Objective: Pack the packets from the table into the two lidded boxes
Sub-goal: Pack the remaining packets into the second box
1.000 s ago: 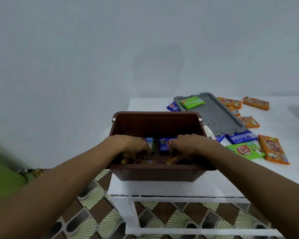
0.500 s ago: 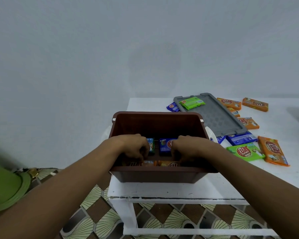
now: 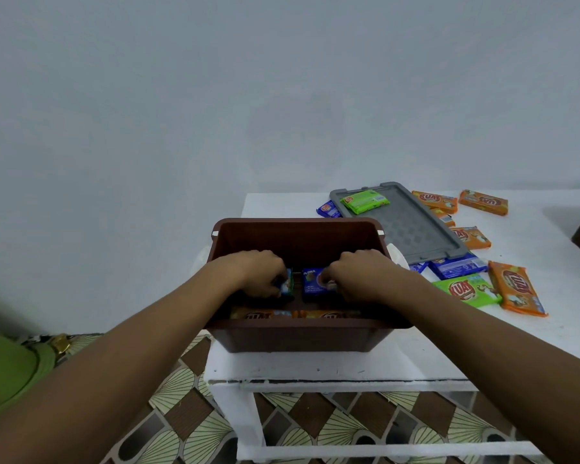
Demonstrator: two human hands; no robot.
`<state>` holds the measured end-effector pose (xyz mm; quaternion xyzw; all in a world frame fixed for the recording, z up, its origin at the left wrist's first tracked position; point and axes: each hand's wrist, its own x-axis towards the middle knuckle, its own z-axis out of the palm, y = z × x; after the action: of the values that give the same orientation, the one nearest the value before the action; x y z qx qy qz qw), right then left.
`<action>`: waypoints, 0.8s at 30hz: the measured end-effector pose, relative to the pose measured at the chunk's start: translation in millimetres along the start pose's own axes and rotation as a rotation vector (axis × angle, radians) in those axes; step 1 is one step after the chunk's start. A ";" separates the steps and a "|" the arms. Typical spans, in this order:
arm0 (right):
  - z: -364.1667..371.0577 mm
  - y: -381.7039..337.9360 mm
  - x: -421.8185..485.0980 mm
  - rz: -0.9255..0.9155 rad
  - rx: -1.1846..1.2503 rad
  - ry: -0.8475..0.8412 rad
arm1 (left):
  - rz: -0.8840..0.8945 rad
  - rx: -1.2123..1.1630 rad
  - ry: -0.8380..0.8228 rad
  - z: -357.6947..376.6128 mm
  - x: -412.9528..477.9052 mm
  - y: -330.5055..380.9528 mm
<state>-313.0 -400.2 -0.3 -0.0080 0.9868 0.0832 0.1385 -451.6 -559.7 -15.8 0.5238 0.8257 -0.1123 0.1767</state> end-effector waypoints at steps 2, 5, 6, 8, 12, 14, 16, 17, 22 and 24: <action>-3.7 5.6 -9.6 -0.009 0.011 0.085 | -0.008 -0.017 0.043 -10.1 -1.4 7.1; 0.7 29.7 -35.6 -0.051 0.219 0.311 | 0.042 -0.054 0.187 -31.9 -1.4 26.3; 6.0 39.7 -44.9 -0.045 0.287 0.441 | 0.056 -0.056 0.241 -39.3 -1.3 33.5; 25.1 67.4 -67.6 0.060 0.335 0.659 | 0.086 -0.043 0.362 -54.6 3.4 54.6; 80.9 129.1 -112.4 0.387 0.322 0.577 | 0.166 -0.077 0.583 -72.2 22.8 107.8; 112.5 159.6 -136.4 0.555 0.323 0.307 | 0.199 -0.086 0.623 -78.7 37.8 138.7; 142.6 182.0 -158.1 0.652 0.372 0.145 | 0.222 -0.081 0.619 -84.2 52.5 170.9; 156.5 190.0 -168.6 0.676 0.407 0.141 | 0.235 -0.071 0.606 -86.4 60.5 189.5; 188.0 201.3 -188.8 0.681 0.570 0.403 | 0.212 -0.016 0.402 -70.7 103.9 265.1; 192.0 202.7 -193.1 0.685 0.661 0.500 | 0.141 -0.028 0.349 -52.7 122.0 284.3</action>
<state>-83.0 -169.8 -96.4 0.3389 0.9094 -0.1959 -0.1406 -251.1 -318.3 -17.7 0.5893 0.8067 0.0043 0.0453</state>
